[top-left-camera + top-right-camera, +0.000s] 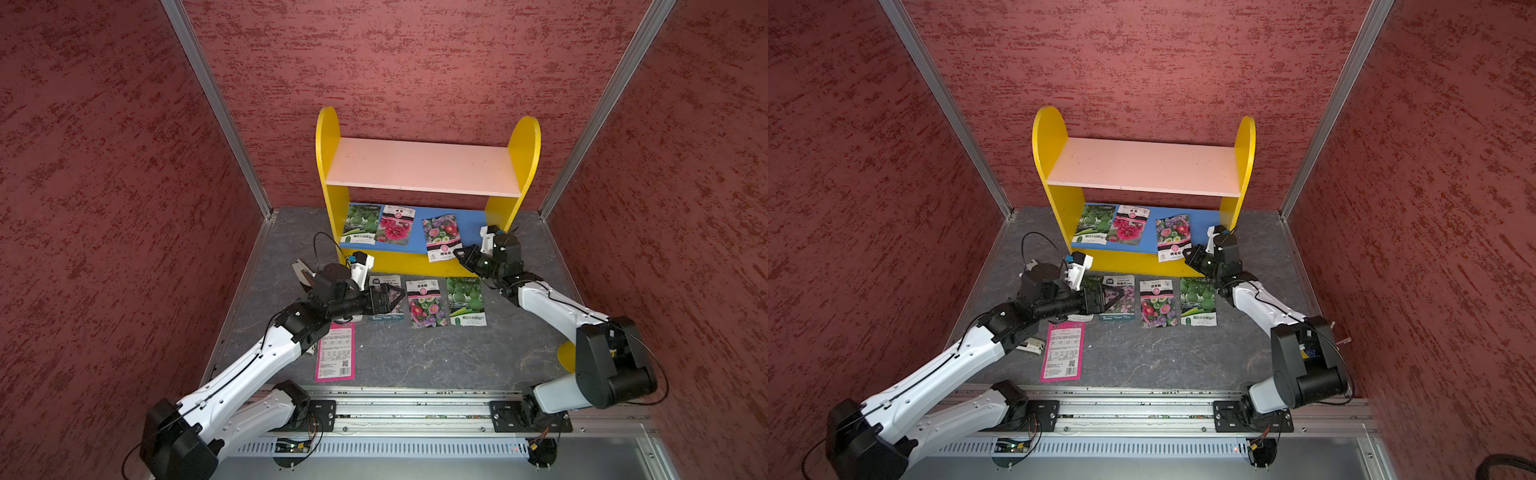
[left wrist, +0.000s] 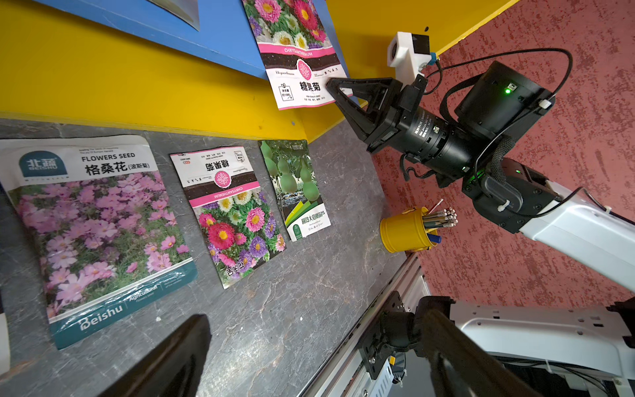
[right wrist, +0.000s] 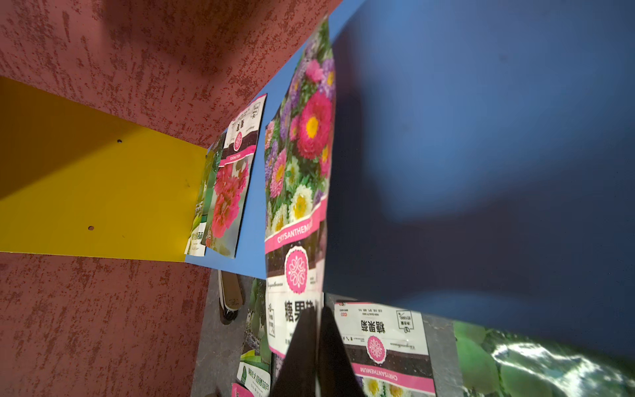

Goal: Take the seed bag off the shelf
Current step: Pick up the seed packet from the shelf.

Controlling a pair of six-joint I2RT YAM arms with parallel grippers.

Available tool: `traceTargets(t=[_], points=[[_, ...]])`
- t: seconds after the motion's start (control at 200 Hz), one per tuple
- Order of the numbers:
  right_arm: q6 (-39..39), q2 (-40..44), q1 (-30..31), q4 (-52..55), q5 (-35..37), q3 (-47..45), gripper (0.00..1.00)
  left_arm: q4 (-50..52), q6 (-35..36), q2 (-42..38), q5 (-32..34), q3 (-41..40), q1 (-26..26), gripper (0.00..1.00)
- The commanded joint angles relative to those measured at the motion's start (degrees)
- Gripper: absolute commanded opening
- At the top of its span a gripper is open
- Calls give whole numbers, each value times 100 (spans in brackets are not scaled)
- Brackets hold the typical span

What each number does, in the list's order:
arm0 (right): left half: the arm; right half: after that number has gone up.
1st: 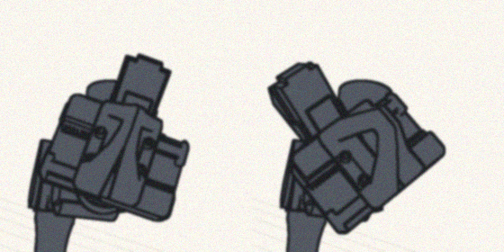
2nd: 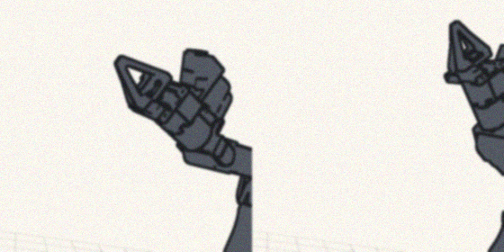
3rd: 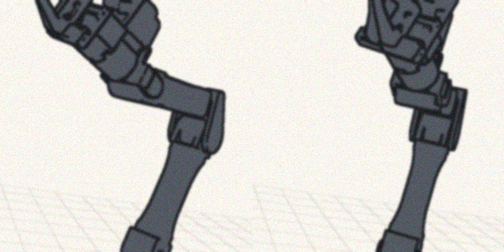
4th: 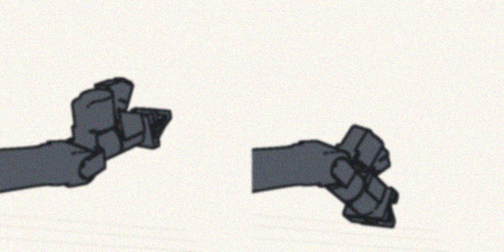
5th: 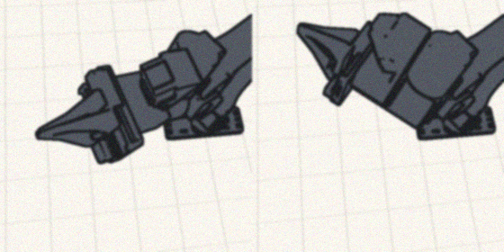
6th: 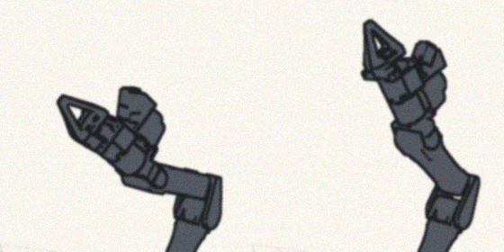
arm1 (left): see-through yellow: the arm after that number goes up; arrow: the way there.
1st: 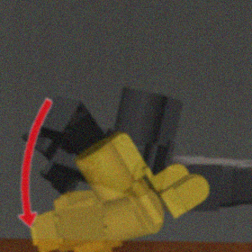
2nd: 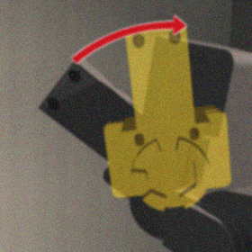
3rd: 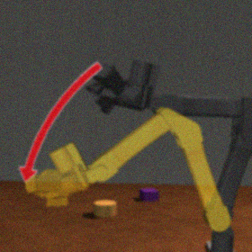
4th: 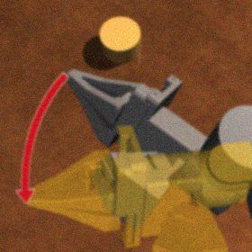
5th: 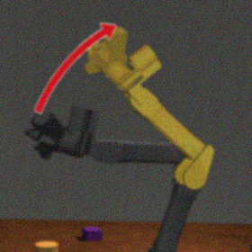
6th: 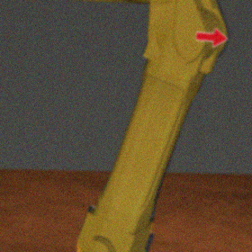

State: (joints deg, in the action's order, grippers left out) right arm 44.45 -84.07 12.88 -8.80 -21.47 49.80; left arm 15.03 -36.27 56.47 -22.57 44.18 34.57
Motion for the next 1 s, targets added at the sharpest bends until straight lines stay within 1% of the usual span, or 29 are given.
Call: traceTargets(t=[0.0,0.145,0.25,0.336,0.431,0.586,0.731,0.847,0.997], points=[[-133,198,-54,-10,-51,125,1,-461,-182,-29,-160,-47,-21,100],[-95,288,-55,-142,-148,6,0,-888,-382,2,-244,-181,-24,100],[-74,477,-56,-260,-303,-127,0,-1310,-543,235,-421,-251,-67,100],[-114,761,-50,-233,-421,-230,0,-1887,-785,559,-641,-319,-137,100],[-173,1119,-54,-99,-497,-315,0,-2841,-1153,1040,-946,-406,-239,100],[-198,1697,-55,201,-605,-412,0,-4027,-1605,1828,-1272,-282,-276,100],[-126,2206,-53,528,-743,-506,0,-4717,-1825,2268,-1347,-119,-234,100],[58,2627,-39,566,-914,-697,0,-5312,-2089,2634,-1465,-36,-232,100],[119,3280,-28,893,-857,-880,0,-6087,-2487,3213,-1669,192,-200,98]])
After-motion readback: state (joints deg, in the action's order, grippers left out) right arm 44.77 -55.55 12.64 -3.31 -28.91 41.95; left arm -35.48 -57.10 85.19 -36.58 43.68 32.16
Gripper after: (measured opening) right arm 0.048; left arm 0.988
